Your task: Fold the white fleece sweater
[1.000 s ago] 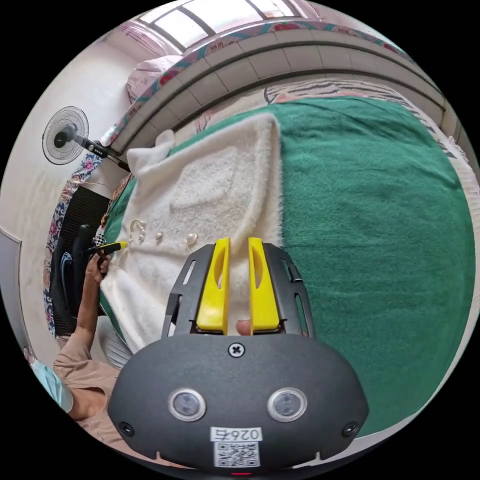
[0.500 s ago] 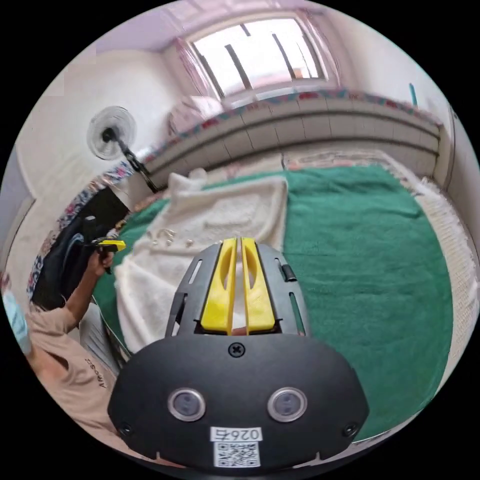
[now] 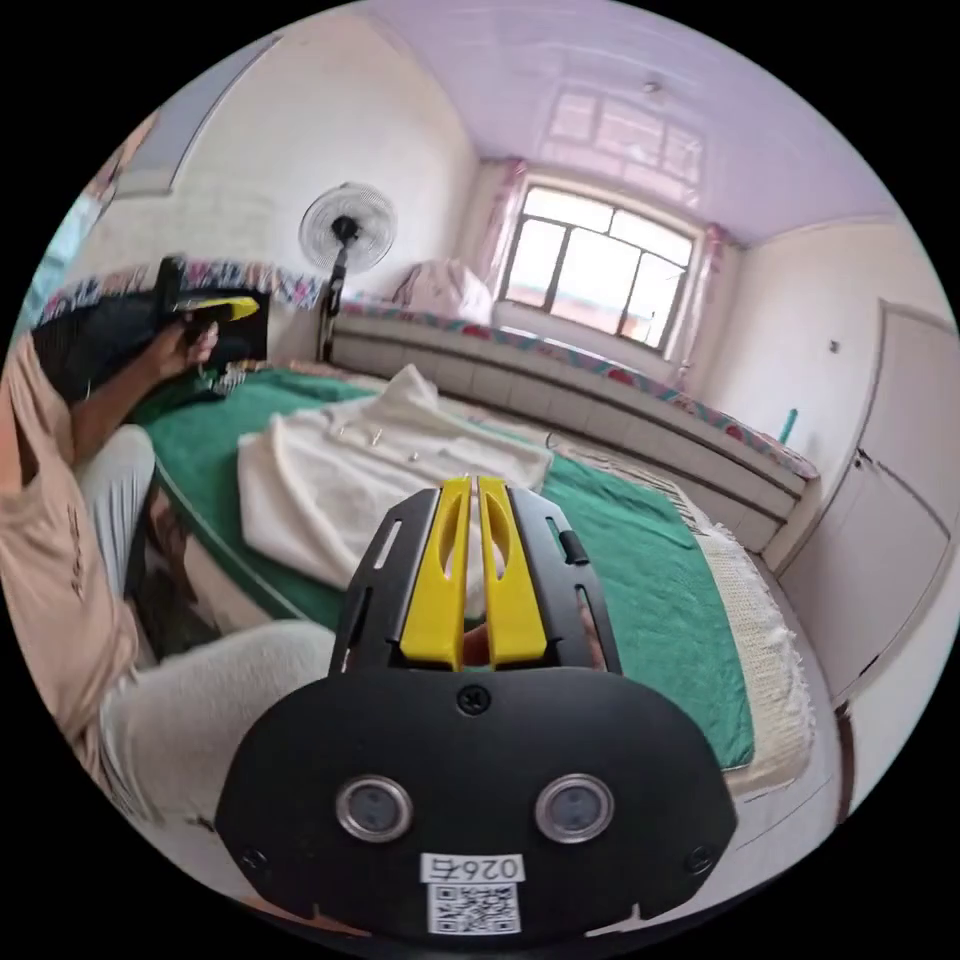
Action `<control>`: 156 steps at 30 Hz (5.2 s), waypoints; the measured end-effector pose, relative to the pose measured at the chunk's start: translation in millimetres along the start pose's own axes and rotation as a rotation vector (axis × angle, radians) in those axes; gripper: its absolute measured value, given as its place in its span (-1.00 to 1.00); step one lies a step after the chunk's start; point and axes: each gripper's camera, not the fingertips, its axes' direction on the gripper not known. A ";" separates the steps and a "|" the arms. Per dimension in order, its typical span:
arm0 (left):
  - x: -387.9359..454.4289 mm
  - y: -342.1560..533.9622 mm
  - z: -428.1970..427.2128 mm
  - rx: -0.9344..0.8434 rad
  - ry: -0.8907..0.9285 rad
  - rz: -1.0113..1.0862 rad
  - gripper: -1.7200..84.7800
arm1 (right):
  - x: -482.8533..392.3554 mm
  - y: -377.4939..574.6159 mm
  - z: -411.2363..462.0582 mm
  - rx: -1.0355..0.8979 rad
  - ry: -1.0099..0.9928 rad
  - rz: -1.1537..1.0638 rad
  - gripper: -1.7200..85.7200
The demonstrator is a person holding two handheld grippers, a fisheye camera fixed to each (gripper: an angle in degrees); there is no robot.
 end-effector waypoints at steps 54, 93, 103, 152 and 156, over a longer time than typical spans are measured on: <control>-281.9 70.7 285.9 -0.586 0.307 -0.502 -0.85 | 200.5 -124.1 376.9 -0.568 -0.089 0.239 -0.99; -60.9 -9.5 272.8 -0.566 0.300 -0.198 -0.58 | 159.1 93.3 200.4 -0.514 -0.206 0.528 -0.78; -35.6 -11.6 318.2 -0.749 0.463 -0.221 -0.88 | 95.7 16.9 127.3 -0.344 -0.035 0.292 -0.99; -330.0 105.1 399.8 -0.145 0.023 -0.849 -0.55 | 52.2 -168.6 711.6 -0.314 -0.444 0.505 -0.81; -357.4 114.6 496.6 -0.266 0.069 -0.890 -0.56 | 40.7 -157.8 814.2 -0.397 -0.576 0.635 -0.73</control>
